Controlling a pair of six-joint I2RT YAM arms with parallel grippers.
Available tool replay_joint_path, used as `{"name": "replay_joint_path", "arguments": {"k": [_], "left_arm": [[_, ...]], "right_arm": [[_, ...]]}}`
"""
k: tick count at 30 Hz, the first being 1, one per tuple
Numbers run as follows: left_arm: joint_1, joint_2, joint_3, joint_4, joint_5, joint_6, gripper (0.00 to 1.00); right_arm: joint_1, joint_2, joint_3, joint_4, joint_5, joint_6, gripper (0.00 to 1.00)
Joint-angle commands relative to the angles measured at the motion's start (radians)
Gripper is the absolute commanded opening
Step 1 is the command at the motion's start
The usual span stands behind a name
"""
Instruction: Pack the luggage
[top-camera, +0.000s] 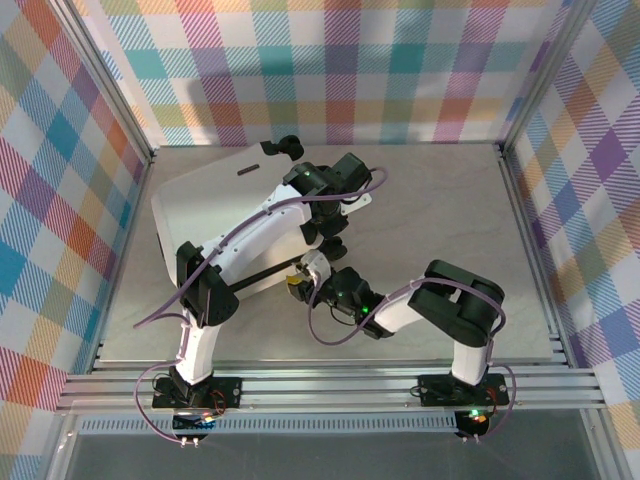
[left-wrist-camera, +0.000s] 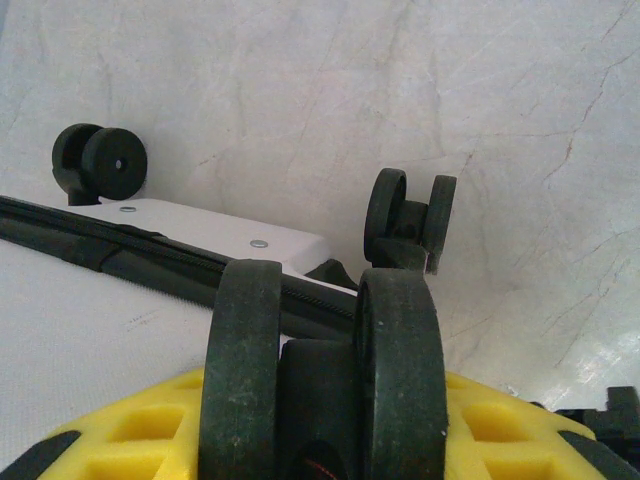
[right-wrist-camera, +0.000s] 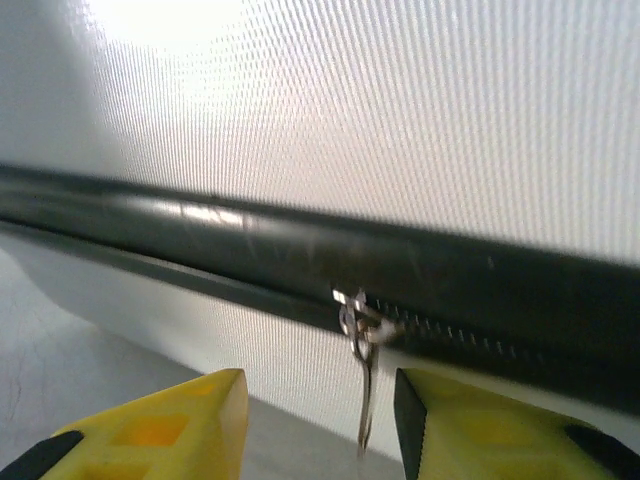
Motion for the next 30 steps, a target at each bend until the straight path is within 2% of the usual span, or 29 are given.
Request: {"name": "replay_joint_path", "arguments": {"k": [1, 5, 8, 12, 15, 30], "left_arm": [[-0.004, -0.120, 0.030, 0.081, -0.052, -0.084, 0.00], [-0.003, -0.123, 0.030, 0.080, -0.052, -0.083, 0.00], [-0.003, -0.127, 0.028, 0.081, -0.046, -0.083, 0.00], [-0.003, -0.131, 0.026, 0.082, -0.046, -0.083, 0.00], [-0.003, -0.132, 0.025, 0.081, -0.047, -0.081, 0.00], [-0.004, -0.151, -0.013, 0.098, -0.028, -0.086, 0.00]], "right_arm": [[0.003, 0.033, 0.045, 0.037, 0.019, -0.029, 0.44], [0.000, 0.060, 0.058, 0.045, 0.021, -0.013, 0.39], [-0.002, 0.071, 0.066, 0.047, 0.023, -0.003, 0.31], [-0.008, 0.068, 0.065, 0.051, 0.024, 0.016, 0.11], [-0.016, 0.054, 0.054, 0.048, 0.028, 0.029, 0.01], [-0.148, -0.129, -0.073, -0.077, 0.153, 0.118, 0.00]]}}
